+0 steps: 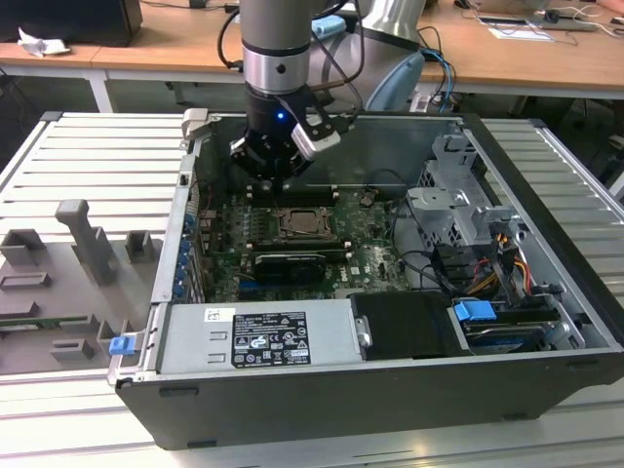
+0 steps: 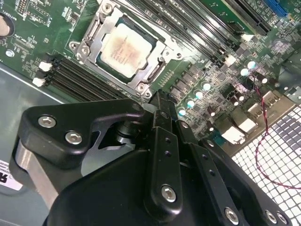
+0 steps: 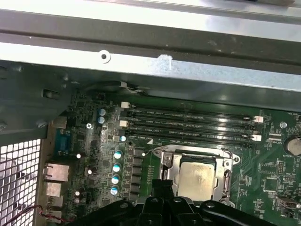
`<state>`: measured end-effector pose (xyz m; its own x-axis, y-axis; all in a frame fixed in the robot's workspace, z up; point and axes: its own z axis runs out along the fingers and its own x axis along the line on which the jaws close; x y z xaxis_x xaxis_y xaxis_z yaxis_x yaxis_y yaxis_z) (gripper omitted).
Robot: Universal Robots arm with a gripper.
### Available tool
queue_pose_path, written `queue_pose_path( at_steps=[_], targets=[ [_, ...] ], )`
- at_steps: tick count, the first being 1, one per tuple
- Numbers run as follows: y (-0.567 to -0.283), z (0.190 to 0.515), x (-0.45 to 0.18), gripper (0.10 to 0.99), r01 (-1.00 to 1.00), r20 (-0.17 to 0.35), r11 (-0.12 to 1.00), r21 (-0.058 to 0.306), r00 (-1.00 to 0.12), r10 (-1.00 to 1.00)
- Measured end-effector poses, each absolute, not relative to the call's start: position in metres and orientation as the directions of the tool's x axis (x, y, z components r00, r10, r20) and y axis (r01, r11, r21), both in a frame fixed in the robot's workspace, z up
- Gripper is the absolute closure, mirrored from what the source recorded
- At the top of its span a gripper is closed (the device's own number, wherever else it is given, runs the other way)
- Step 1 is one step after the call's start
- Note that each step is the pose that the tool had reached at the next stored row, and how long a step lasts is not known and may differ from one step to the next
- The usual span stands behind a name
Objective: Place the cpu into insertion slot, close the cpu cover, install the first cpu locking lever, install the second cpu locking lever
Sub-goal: 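Install the first cpu locking lever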
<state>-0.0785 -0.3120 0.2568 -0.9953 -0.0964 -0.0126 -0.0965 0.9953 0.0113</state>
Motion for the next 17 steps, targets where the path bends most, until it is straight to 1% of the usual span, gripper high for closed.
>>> queue_pose_path(
  at_steps=[11, 17],
  targets=[
    [-0.311, 0.257, -0.096, 0.980, -0.096, -0.012, 0.995, 0.011, -0.995, -0.096],
    [-0.301, 0.256, -0.103, 0.980, -0.096, -0.013, 0.995, 0.011, -0.995, -0.096]
  ],
)
